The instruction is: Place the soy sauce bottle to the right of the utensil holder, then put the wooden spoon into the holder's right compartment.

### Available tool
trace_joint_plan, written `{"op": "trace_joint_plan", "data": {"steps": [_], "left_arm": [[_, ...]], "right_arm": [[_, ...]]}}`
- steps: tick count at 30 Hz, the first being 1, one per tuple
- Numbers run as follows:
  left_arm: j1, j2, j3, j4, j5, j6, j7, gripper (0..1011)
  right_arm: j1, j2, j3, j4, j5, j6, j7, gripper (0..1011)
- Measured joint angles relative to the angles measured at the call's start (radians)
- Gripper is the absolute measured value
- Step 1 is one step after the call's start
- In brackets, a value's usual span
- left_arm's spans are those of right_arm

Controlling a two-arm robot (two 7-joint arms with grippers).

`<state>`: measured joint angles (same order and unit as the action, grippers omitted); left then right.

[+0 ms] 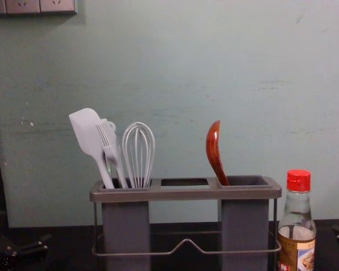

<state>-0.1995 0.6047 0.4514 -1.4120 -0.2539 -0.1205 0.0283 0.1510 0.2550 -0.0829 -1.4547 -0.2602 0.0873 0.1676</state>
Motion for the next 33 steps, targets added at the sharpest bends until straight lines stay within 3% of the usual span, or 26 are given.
{"op": "trace_joint_plan", "data": {"steps": [33], "left_arm": [[0.000,0.000,0.000,0.000,0.000,0.000,0.000,1005]], "right_arm": [[0.001,0.000,-0.001,0.002,-0.003,-0.002,-0.004,1002]]}}
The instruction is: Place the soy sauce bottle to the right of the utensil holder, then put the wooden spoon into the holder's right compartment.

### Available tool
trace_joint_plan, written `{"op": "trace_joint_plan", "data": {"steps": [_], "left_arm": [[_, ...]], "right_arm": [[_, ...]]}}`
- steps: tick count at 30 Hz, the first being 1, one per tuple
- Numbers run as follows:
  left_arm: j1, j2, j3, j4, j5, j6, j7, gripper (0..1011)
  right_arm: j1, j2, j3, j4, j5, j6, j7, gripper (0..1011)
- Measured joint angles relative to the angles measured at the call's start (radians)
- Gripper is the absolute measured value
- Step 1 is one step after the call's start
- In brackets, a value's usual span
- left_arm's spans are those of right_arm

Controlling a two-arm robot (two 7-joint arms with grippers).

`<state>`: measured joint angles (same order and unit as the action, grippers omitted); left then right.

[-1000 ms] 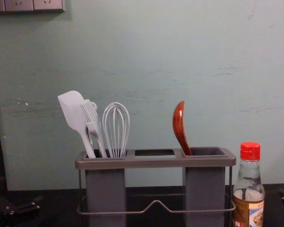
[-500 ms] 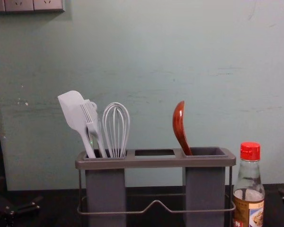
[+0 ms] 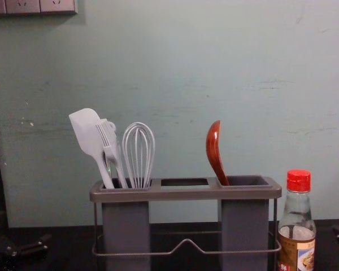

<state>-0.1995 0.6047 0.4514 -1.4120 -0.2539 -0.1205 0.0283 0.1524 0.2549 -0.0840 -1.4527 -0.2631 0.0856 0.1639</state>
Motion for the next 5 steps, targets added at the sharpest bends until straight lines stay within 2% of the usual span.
{"op": "trace_joint_plan", "data": {"steps": [5], "left_arm": [[0.000,0.000,0.000,0.000,0.000,0.000,0.000,1005]], "right_arm": [[0.000,0.000,0.000,0.000,0.000,0.000,0.001,1003]]}}
